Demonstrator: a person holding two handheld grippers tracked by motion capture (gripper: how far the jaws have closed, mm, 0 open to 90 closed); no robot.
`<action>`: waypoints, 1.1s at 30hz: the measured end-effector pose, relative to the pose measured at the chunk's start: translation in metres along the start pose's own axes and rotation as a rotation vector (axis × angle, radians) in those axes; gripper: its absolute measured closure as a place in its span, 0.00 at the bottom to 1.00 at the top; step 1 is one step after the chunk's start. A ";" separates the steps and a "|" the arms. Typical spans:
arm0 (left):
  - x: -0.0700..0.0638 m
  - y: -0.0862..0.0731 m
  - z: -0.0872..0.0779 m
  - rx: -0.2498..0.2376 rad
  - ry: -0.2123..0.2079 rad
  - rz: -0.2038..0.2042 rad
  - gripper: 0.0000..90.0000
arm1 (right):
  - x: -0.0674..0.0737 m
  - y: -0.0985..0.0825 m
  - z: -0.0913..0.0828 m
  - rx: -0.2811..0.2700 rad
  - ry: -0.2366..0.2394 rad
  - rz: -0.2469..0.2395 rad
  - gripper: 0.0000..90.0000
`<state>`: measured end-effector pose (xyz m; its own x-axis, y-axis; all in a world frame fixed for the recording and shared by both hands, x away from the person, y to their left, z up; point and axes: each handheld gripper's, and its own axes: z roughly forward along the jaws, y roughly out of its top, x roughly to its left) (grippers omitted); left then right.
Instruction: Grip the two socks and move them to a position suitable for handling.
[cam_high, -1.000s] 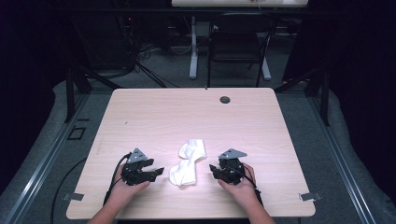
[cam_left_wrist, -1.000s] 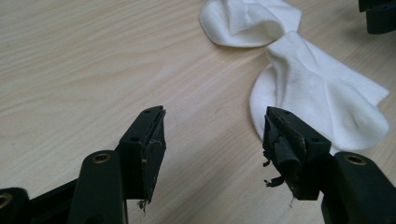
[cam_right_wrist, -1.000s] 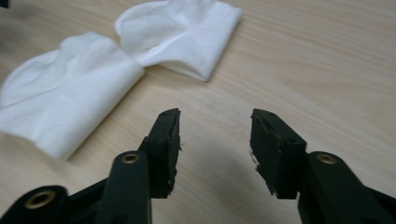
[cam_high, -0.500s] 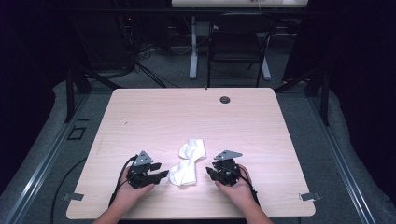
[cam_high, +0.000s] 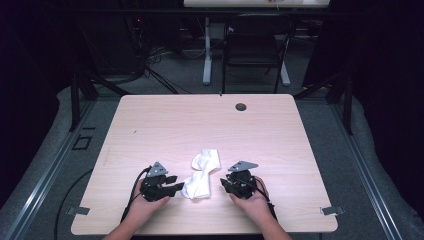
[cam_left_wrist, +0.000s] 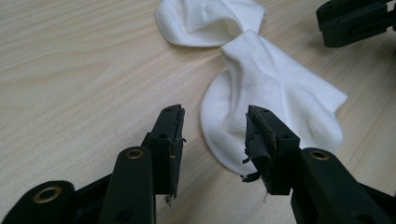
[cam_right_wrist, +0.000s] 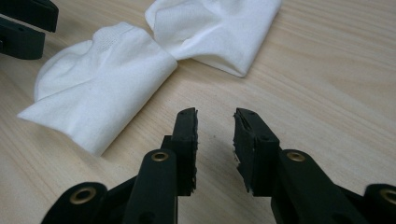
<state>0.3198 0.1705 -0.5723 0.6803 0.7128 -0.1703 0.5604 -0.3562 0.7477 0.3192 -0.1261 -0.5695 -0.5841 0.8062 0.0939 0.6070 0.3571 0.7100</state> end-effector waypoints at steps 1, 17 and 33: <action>0.000 0.001 -0.001 -0.003 0.001 0.003 0.63 | 0.000 0.000 0.000 -0.004 0.005 0.002 0.78; -0.010 -0.001 0.015 0.040 -0.019 0.046 0.65 | 0.002 0.001 0.001 -0.010 0.017 0.012 0.79; -0.027 -0.008 0.016 0.039 -0.029 0.139 0.81 | 0.005 0.002 -0.002 -0.024 0.032 0.008 0.79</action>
<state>0.3050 0.1443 -0.5838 0.7657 0.6375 -0.0856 0.4773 -0.4740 0.7399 0.3165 -0.1223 -0.5663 -0.5965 0.7933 0.1220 0.5988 0.3387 0.7257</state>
